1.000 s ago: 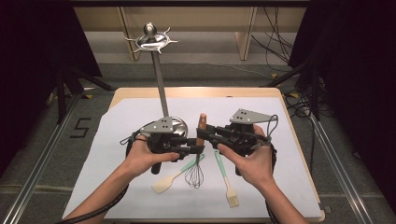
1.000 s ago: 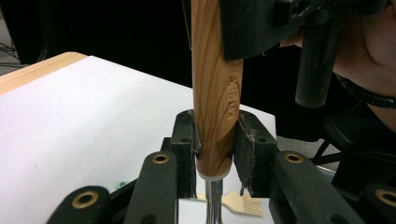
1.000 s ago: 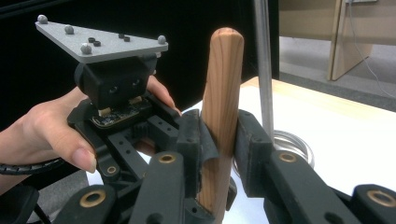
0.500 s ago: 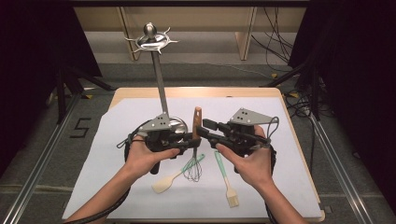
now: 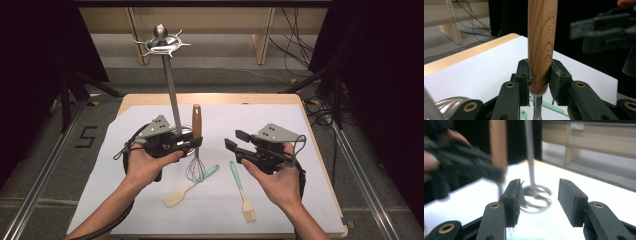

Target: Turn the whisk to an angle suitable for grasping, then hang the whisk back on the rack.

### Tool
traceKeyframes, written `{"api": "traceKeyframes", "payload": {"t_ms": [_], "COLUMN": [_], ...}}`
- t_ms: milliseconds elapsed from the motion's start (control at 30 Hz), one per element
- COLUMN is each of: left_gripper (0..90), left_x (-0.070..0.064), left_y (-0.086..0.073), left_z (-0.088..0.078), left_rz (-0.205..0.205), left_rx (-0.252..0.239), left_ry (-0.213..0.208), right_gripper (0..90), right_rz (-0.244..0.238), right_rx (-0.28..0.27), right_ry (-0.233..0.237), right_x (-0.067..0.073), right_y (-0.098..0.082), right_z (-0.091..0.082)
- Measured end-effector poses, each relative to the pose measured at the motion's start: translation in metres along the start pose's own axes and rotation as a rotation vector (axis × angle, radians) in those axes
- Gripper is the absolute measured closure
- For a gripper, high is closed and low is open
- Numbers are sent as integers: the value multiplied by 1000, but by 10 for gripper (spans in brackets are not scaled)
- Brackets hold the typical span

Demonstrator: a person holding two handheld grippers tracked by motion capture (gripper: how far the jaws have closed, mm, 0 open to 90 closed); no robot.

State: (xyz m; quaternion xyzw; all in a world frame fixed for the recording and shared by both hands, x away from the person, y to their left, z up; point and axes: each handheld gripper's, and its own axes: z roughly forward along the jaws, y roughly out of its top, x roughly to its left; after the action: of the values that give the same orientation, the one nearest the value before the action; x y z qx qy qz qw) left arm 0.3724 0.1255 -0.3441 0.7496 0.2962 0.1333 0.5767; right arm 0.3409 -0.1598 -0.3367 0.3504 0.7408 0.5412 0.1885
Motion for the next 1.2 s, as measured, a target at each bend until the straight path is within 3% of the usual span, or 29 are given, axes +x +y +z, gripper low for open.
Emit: {"api": "traceKeyframes", "payload": {"t_ms": [33,100,167,200,233,300,400,533,567,600,633,667,700,800,900,967,1033,1100,1167,1200], "left_gripper": [705,705,705,705,705,705,705,705,705,705,705,705,705,705,705,705,705,705,705,705], "left_x": [1,3,4,5,6,8,10,10,11,11,11,10,10,8,5,2,1,2,3,4], "left_y": [1,2,1,1,1,1,-1,-2,-1,-1,0,1,2,6,8,10,13,17,20,21], "left_z": [-2,-6,-9,-10,-12,-16,-20,-23,-23,-24,-25,-26,-27,-29,-32,-32,-33,-34,-35,-35], "left_rz": [2,-1,-30,-25,-26,-16,-28,-32,-28,-32,-31,-30,-28,-25,-10,-12,4,12,14,9], "left_rx": [-6,-10,-14,-13,-14,-15,-18,-26,-26,-28,-31,-31,-35,-46,-52,-52,-61,-59,-55,-59], "left_ry": [11,17,34,41,48,56,78,102,108,115,119,126,128,138,138,137,132,137,146,150], "right_gripper": [527,510,506,506,511,537,566,583,583,583,584,584,585,585,587,587,581,571,572,573], "right_rz": [-37,-44,-66,-74,-58,-73,-38,-35,-61,-27,-36,-46,-21,-52,-18,-41,-23,-44,-15,-41], "right_rx": [1,16,-5,23,22,25,46,76,76,64,82,67,76,61,30,28,50,27,32,39], "right_ry": [-8,-50,-95,-94,-99,-104,-104,-76,-83,-87,-70,-74,-82,-88,-100,-96,-89,-97,-97,-98], "right_x": [-3,-7,-11,-13,-14,-18,-19,-20,-22,-19,-21,-22,-20,-22,-19,-20,-20,-23,-22,-24], "right_y": [-3,-10,-15,-17,-20,-25,-33,-41,-42,-44,-45,-45,-46,-47,-49,-49,-48,-47,-45,-44], "right_z": [-1,-4,-4,-7,-7,-7,-9,-10,-11,-11,-13,-13,-16,-22,-25,-28,-33,-33,-33,-33]}}
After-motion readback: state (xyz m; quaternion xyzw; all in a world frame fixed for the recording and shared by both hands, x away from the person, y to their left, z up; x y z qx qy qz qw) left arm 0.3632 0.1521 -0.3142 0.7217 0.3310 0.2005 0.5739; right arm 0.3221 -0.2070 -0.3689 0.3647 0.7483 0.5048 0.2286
